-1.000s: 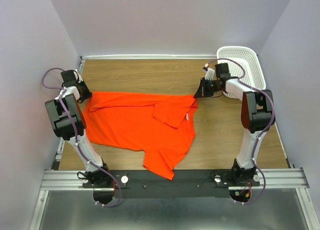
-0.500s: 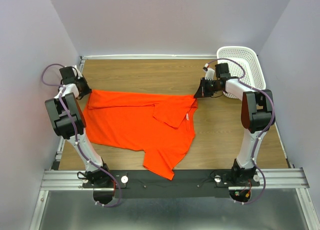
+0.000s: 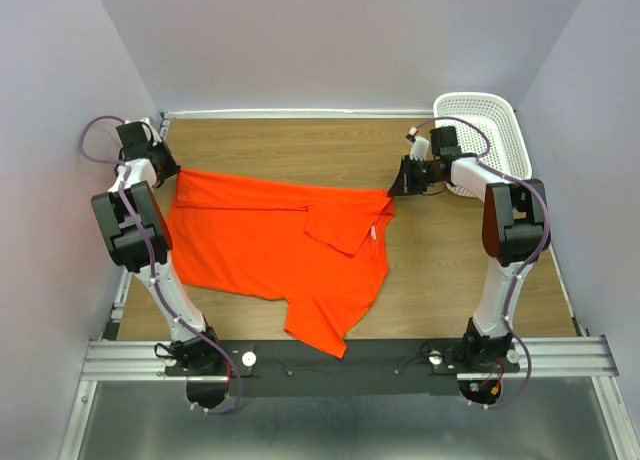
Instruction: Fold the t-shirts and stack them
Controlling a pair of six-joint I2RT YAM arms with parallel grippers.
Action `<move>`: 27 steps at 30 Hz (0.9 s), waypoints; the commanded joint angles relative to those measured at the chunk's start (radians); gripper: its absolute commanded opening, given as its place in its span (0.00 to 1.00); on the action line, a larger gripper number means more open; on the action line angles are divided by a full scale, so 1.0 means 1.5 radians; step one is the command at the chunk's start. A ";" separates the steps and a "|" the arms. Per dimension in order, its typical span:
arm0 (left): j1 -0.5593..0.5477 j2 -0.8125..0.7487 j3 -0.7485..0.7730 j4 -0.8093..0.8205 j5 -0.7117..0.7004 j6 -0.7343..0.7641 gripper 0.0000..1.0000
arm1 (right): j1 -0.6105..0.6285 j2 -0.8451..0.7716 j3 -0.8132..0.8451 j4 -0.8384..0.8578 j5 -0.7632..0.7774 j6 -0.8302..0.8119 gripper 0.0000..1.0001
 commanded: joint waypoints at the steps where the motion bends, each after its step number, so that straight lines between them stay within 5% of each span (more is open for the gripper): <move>1: -0.001 0.029 0.026 0.014 -0.028 -0.012 0.00 | -0.005 0.016 0.014 -0.015 0.010 -0.017 0.03; 23: -0.010 0.059 0.069 0.032 -0.048 -0.017 0.00 | -0.005 -0.002 0.015 -0.015 0.041 -0.035 0.03; 26: -0.014 0.064 0.078 0.032 -0.055 -0.024 0.17 | -0.005 0.006 0.026 -0.015 0.042 -0.040 0.06; 27: -0.016 0.062 0.079 0.028 -0.060 -0.026 0.31 | -0.005 0.007 0.032 -0.015 0.042 -0.043 0.22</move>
